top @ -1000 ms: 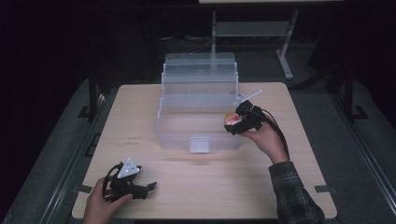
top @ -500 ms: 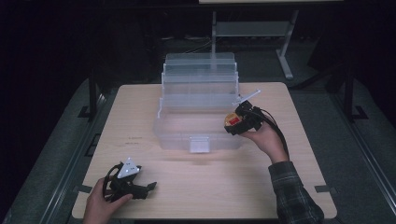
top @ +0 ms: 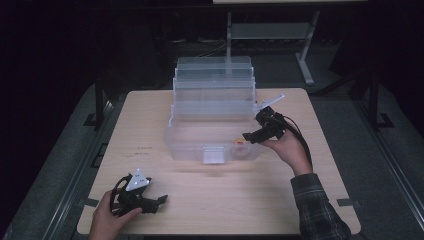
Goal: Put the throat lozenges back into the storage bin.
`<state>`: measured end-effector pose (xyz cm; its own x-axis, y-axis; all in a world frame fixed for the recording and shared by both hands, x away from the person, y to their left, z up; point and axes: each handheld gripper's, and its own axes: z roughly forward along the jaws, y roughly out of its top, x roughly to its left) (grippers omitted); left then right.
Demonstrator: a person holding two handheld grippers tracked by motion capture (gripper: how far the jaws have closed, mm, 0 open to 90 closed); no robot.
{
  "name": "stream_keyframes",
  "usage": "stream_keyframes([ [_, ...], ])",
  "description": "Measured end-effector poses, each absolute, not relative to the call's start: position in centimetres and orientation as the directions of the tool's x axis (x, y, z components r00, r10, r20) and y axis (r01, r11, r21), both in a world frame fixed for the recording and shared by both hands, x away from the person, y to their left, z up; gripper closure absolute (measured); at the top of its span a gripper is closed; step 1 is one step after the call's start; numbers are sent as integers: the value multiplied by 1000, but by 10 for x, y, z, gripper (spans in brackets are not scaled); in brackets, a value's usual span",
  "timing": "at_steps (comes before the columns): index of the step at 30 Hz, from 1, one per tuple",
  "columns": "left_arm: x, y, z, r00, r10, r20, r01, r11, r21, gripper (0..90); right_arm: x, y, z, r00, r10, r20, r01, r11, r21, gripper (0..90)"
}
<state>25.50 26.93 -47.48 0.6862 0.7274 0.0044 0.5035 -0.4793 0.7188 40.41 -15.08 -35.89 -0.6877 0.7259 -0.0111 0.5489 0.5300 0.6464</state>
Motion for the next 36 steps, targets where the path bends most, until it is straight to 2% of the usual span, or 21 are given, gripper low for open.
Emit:
stream_keyframes([
  [16,255,269,-475,686,728,4,504,-479,719,108,380,-181,-354,-662,749,-6,551,492,674,174],
  [36,255,269,-475,686,727,4,504,-479,719,108,348,-215,-371,-634,773,28,572,445,689,132],
])
